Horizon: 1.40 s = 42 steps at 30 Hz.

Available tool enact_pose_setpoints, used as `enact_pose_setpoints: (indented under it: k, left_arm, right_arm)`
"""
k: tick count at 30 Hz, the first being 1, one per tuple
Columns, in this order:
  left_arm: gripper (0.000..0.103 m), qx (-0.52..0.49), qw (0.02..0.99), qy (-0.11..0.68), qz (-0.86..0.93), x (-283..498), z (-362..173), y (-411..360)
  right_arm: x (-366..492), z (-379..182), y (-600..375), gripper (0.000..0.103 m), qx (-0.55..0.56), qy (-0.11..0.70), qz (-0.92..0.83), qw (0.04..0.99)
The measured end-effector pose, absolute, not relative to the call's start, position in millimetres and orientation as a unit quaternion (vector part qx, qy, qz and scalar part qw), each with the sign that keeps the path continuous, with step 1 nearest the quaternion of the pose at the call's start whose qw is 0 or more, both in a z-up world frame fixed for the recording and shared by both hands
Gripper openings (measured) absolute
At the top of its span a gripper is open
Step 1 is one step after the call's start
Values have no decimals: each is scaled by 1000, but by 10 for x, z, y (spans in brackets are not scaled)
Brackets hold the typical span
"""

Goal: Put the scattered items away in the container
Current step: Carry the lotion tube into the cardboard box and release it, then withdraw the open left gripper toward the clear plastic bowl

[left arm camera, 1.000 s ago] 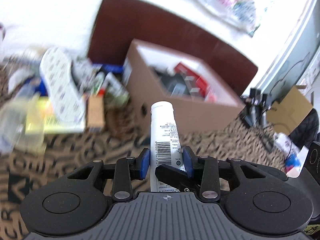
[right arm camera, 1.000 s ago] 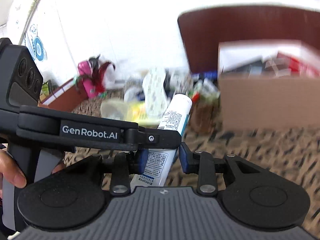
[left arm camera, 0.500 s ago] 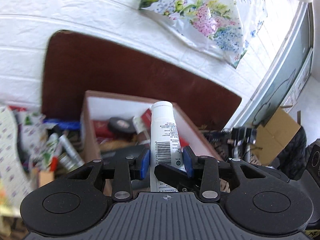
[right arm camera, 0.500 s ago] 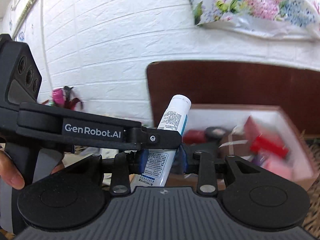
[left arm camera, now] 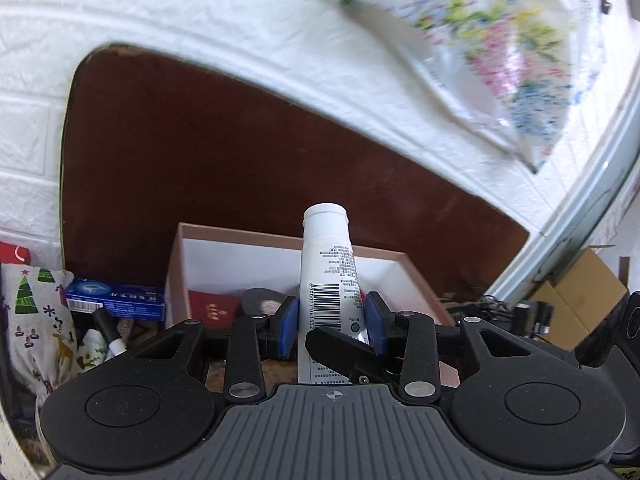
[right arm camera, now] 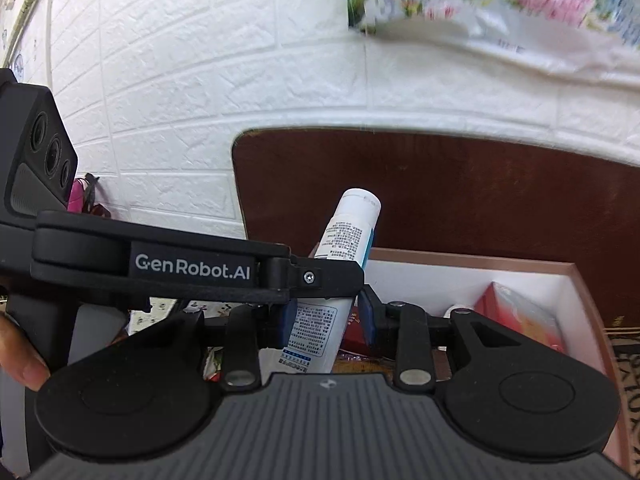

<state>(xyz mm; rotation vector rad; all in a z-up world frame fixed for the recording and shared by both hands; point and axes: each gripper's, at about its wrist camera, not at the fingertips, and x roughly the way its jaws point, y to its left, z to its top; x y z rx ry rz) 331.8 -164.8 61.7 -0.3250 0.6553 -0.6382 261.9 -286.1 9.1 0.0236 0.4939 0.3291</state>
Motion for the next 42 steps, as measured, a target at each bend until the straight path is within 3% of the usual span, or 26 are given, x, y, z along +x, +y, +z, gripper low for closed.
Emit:
enact_pose_setpoints:
  k: [2,5,7,8,9,14,17,32,42]
  left_arm:
    - [40,-156,884,321,-301,3400,545,-1648]
    - [55,-153,887,326,-288,3494,449,-1661]
    - [99,-143,896,325,-266,3498,421,-1671]
    - [101,-139,900,315,-266,3472,418,-1662]
    - [101,-131,904,306,-267,3438,422,-1657]
    - [103,-111,895,340,-268,3396,349,-1648]
    - [103,-123,883,367,-266,3349,272,-1595]
    - [103,-95,914,321,-230,2260,459,-1234]
    - [103,-88,920,329,-194,1380,192,-733]
  right_arm:
    - [2734,3,-2866,38,18,249,164,954]
    - [2850,-99,-2862,39,27,258,168,951]
    - [2939,-165,-2839,44,27,272,170,947]
    - [2962,-182,-2817,65,20,278,166,946]
    - [2951,-198,-2788,74,8,274,153,950]
    - [2825,-227,-2716,79,-34,272,144,951]
    - [2745,-207,-2717,97,-28,273,146,951]
    - [1848,105,-2415,103,-66,242,185,950]
    - [980,-72,-1997,103,-58,235,207,948]
